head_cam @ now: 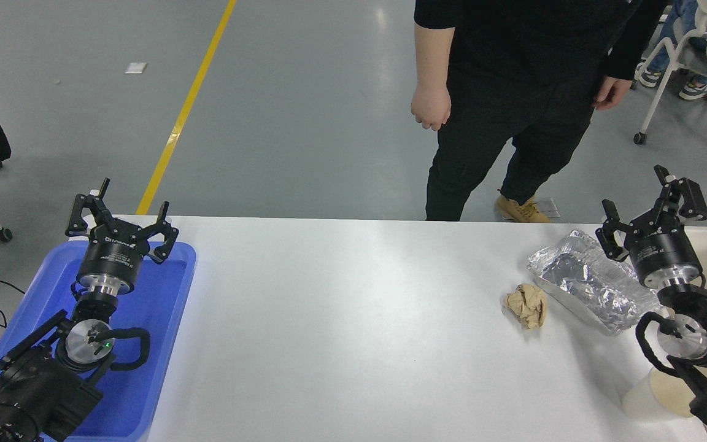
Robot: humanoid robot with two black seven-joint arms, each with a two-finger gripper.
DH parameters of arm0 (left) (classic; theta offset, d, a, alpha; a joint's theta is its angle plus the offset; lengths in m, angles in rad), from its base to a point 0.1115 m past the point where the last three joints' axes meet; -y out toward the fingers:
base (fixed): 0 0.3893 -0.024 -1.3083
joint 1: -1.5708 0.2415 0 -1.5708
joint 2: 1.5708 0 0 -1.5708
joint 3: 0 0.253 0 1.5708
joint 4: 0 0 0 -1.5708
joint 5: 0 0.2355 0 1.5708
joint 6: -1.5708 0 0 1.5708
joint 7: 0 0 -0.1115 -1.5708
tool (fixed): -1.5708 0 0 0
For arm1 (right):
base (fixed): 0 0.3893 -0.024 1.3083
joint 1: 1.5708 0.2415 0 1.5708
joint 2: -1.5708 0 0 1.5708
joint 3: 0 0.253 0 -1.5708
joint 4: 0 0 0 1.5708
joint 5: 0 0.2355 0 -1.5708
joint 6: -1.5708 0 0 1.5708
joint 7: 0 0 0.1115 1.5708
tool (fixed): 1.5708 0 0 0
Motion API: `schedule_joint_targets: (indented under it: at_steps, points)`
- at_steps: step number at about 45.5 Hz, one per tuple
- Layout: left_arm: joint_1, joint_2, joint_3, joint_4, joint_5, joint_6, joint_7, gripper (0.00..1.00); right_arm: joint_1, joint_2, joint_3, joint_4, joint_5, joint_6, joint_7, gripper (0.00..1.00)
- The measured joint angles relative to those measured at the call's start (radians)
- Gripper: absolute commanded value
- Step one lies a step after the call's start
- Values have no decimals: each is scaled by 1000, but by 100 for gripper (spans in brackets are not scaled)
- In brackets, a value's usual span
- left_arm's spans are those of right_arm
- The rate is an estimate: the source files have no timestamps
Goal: Pick up paper cup place in dustbin
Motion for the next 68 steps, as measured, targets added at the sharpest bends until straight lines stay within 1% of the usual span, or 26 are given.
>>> schedule_joint_targets:
  at_steps: [42, 68]
  points:
    - [-1, 0, -2, 0, 0, 1, -1, 100, 7, -10, -6, 1, -1, -1, 0, 100]
    - [-1, 0, -2, 0, 0, 0, 0, 100, 78, -30, -39, -1, -3, -11, -1, 100]
